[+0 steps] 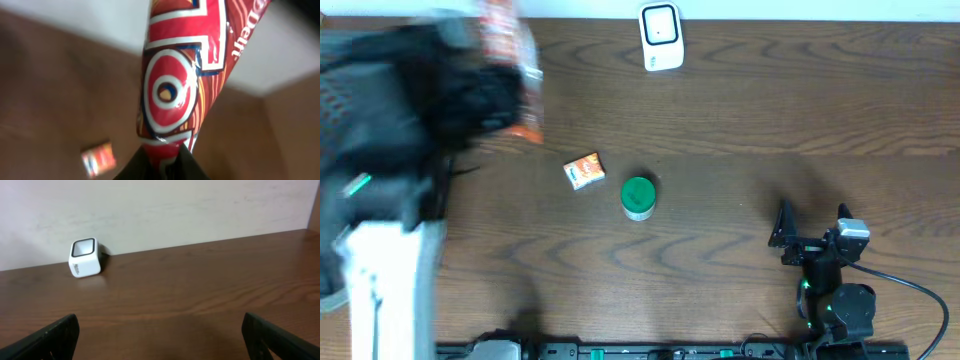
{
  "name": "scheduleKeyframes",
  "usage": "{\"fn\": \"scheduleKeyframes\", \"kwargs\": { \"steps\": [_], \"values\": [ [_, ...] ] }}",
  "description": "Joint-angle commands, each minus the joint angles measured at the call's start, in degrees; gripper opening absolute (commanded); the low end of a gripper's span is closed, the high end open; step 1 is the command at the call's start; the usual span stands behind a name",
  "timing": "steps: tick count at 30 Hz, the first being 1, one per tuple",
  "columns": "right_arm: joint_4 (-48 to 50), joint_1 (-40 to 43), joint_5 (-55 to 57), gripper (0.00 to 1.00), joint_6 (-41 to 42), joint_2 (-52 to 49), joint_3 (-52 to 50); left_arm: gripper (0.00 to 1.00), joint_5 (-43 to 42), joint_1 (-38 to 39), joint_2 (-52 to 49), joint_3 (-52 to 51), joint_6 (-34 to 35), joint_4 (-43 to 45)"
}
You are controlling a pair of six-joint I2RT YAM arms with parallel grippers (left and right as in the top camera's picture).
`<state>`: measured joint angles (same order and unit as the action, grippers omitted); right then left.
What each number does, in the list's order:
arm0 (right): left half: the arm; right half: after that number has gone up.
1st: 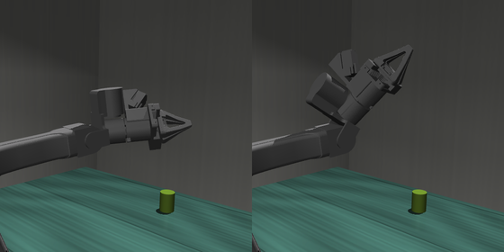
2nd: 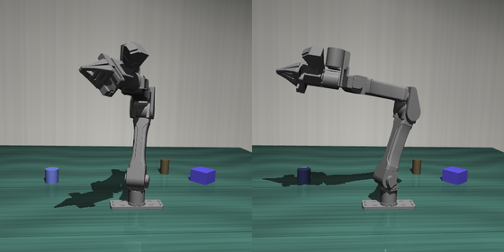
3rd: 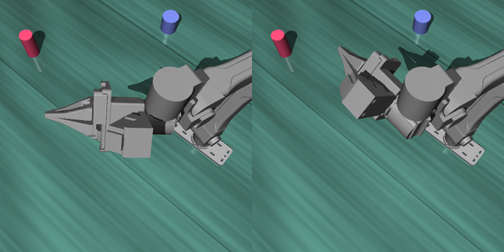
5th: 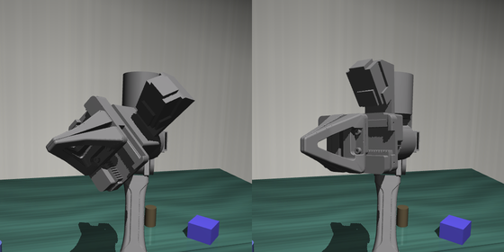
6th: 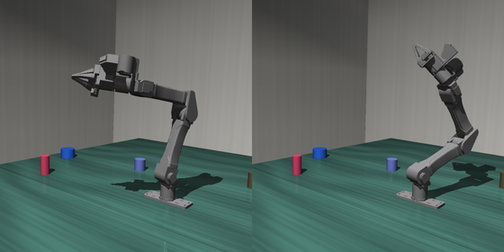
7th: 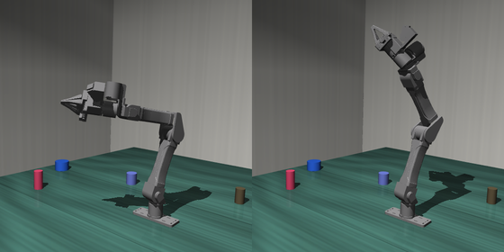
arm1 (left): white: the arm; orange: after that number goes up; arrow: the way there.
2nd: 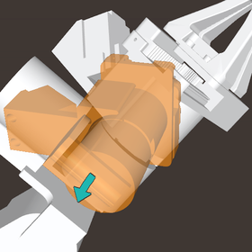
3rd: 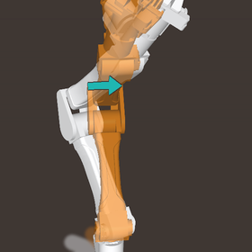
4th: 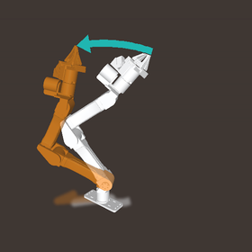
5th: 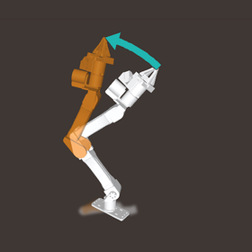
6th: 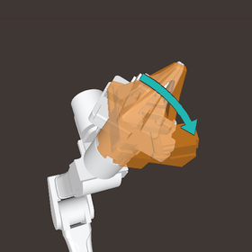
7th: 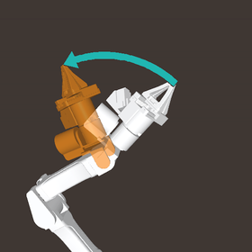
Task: Scan the item barcode
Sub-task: 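Lift the red TOP bar with the left gripper toward the scanner, then place the TOP bar beside the tub and open the left gripper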
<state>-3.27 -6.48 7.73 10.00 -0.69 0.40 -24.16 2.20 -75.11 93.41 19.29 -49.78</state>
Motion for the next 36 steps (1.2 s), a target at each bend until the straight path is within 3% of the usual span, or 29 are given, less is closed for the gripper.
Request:
{"fn": "scheduleKeyframes", "kwargs": {
  "steps": [1, 5, 17, 22, 25, 30, 36],
  "values": [
    [-0.1, 0.0, 0.3, 0.99, -0.6, 0.4, -0.1, 0.15, 15.2, 8.5, -6.9, -4.6, -1.9, -1.2],
    [-0.1, 0.0, 0.3, 0.99, -0.6, 0.4, -0.1, 0.14, 24.1, 12.9, -16.4, -7.1, -1.9, -2.6],
    [-0.2, 0.0, 0.3, 0.99, -0.6, 0.4, -0.1, 0.11, 18.1, 17.1, -41.4, -7.1, 0.7, -1.2],
    [-0.2, 0.0, 0.3, 0.99, -0.6, 0.4, -0.1, 0.12, 17.3, 19.4, -44.7, -7.1, 1.4, 0.2],
    [-0.2, 0.0, 0.3, 0.99, -0.6, 0.4, -0.1, 0.32, 17.0, 19.9, -42.8, -6.1, 1.4, -0.3],
    [-0.2, 0.0, 0.3, 0.99, -0.6, 0.4, -0.1, 0.84, 17.0, 18.9, -34.3, -3.7, 0.6, -0.8],
    [-0.2, 0.0, 0.3, 0.99, -0.6, 0.4, -0.1, 0.87, 19.5, 11.6, -19.1, 3.3, 0.4, -0.7]
  ]
}}
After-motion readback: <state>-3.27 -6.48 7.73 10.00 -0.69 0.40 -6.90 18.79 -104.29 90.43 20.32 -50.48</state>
